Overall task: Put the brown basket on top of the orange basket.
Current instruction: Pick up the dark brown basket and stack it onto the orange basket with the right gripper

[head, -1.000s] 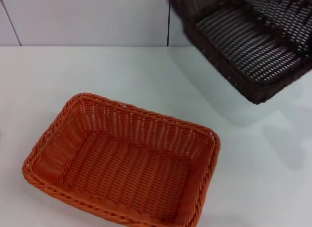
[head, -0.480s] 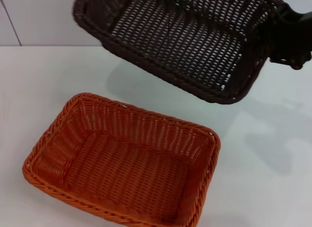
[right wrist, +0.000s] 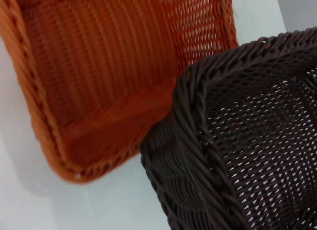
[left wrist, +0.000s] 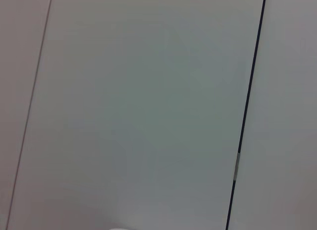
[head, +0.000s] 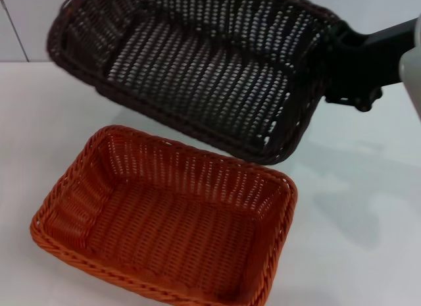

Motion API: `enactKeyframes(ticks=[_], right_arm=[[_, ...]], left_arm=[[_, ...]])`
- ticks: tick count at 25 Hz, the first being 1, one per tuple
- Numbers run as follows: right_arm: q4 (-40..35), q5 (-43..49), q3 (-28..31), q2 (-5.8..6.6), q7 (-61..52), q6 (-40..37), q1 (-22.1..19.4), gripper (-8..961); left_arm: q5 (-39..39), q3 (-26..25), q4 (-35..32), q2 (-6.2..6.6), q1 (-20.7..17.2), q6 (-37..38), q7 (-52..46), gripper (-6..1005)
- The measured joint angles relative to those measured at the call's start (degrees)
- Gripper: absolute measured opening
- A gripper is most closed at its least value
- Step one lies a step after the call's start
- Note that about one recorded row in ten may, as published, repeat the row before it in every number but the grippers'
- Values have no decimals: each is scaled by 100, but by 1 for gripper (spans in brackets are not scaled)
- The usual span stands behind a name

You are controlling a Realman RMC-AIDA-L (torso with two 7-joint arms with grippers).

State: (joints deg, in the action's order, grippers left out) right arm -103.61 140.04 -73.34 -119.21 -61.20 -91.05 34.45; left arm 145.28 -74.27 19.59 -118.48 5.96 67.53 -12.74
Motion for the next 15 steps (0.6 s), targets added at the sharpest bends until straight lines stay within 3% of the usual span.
enactKeyframes(ticks=[15], right_arm=[[-57,-627,-733,-19,-570,-183,-71,192]], left_arm=[[-6,-108,1,17,-40,96,-1,722]])
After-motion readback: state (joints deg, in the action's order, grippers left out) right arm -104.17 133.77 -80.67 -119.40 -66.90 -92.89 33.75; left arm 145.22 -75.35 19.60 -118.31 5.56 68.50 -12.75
